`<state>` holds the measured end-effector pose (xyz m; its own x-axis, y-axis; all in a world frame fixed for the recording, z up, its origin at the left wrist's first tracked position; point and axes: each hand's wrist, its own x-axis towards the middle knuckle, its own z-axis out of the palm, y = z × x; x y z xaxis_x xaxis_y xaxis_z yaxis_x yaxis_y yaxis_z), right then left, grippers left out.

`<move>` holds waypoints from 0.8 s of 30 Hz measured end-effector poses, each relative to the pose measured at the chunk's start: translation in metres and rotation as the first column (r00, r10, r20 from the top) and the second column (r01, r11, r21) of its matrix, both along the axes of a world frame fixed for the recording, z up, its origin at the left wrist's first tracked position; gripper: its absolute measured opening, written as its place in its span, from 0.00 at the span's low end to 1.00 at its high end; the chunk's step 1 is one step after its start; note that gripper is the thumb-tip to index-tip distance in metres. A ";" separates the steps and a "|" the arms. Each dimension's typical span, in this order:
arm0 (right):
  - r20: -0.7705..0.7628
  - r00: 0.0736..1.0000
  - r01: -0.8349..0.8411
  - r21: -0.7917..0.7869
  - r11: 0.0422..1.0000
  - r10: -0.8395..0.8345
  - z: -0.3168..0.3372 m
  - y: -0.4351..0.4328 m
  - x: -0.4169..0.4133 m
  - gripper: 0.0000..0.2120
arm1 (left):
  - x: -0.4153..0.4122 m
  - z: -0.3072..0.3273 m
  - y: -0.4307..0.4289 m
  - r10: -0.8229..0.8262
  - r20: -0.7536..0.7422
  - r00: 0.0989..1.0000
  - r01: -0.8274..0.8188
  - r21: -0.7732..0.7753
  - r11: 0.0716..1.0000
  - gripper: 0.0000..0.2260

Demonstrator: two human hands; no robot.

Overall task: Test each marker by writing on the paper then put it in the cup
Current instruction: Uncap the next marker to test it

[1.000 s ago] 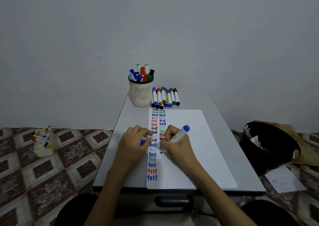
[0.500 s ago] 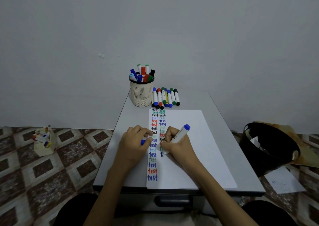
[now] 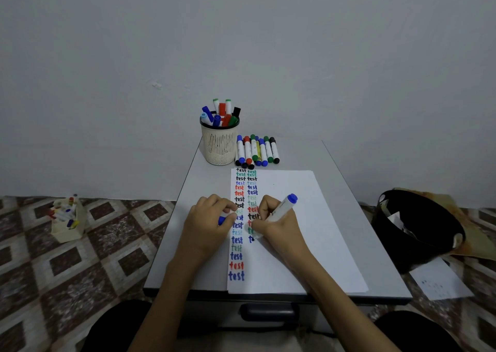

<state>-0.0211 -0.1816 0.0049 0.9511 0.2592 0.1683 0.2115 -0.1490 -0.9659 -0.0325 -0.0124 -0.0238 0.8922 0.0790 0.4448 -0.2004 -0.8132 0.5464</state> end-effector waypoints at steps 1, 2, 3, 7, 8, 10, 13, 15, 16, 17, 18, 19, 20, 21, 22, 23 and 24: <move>-0.003 1.000 -0.006 -0.009 1.000 0.005 0.001 0.000 -0.001 0.17 | 0.000 0.000 0.000 0.001 -0.001 1.000 -0.001 -0.001 1.000 0.13; -0.011 1.000 -0.002 -0.006 1.000 0.002 0.001 0.000 -0.001 0.18 | 0.000 0.000 0.000 0.001 -0.004 1.000 -0.001 -0.003 1.000 0.13; -0.018 1.000 0.006 0.014 1.000 -0.005 0.001 -0.001 -0.001 0.18 | 0.000 0.001 -0.001 0.001 -0.008 1.000 -0.002 -0.006 1.000 0.13; -0.036 0.999 0.032 0.087 0.996 -0.029 0.000 -0.003 0.000 0.17 | -0.001 0.001 -0.001 0.002 -0.013 1.000 -0.002 -0.011 1.000 0.13; -0.041 0.999 0.026 0.092 0.995 -0.023 0.000 -0.003 0.000 0.16 | 0.000 0.001 0.000 0.002 -0.009 1.000 -0.002 -0.010 1.000 0.13; -0.052 0.999 0.012 0.096 0.995 -0.007 0.001 -0.003 -0.001 0.16 | 0.000 0.001 0.000 0.001 -0.002 1.000 -0.001 -0.007 1.000 0.13; -0.067 0.998 -0.007 0.092 0.996 0.013 0.002 -0.003 -0.001 0.17 | 0.000 0.002 -0.001 -0.001 -0.007 1.000 0.001 -0.015 1.000 0.12; -0.073 0.997 -0.020 0.097 0.995 0.027 0.002 -0.003 -0.001 0.17 | -0.001 0.002 -0.001 0.004 -0.002 1.000 -0.004 -0.015 1.000 0.09; -0.074 0.997 -0.020 0.103 0.994 0.028 0.002 -0.003 -0.001 0.17 | -0.001 0.002 -0.001 0.006 0.000 1.000 -0.006 -0.016 1.000 0.09; -0.079 0.996 -0.018 0.118 0.993 0.027 0.003 -0.004 -0.002 0.18 | -0.002 0.003 -0.001 0.007 0.000 1.000 -0.007 -0.016 1.000 0.10; -0.083 0.996 -0.011 0.136 0.991 0.023 0.004 -0.005 -0.002 0.18 | -0.002 0.003 -0.001 0.006 -0.003 1.000 -0.006 -0.016 1.000 0.11; -0.086 0.996 -0.004 0.159 0.987 0.018 0.004 -0.005 -0.003 0.17 | -0.002 0.003 -0.002 0.005 -0.010 1.000 -0.005 -0.016 1.000 0.12; -0.084 0.996 0.003 0.174 0.985 0.012 0.004 -0.005 -0.003 0.17 | -0.002 0.003 -0.002 0.005 -0.020 1.000 -0.005 -0.016 1.000 0.12; -0.081 0.997 0.013 0.172 0.985 0.001 0.003 -0.005 -0.003 0.17 | -0.002 0.003 -0.001 0.006 -0.029 1.000 -0.007 -0.013 1.000 0.13; -0.074 0.997 0.023 0.155 0.988 -0.012 0.002 -0.003 -0.003 0.17 | -0.002 0.003 -0.001 0.007 -0.036 0.999 -0.007 -0.010 1.000 0.13; -0.067 0.998 0.027 0.143 0.989 -0.017 0.002 -0.002 -0.003 0.16 | -0.002 0.003 -0.001 0.007 -0.040 0.999 -0.007 -0.008 1.000 0.14; -0.064 0.998 0.028 0.143 0.989 -0.019 0.002 -0.002 -0.003 0.16 | -0.002 0.003 -0.001 0.006 -0.039 0.999 -0.007 -0.009 1.000 0.14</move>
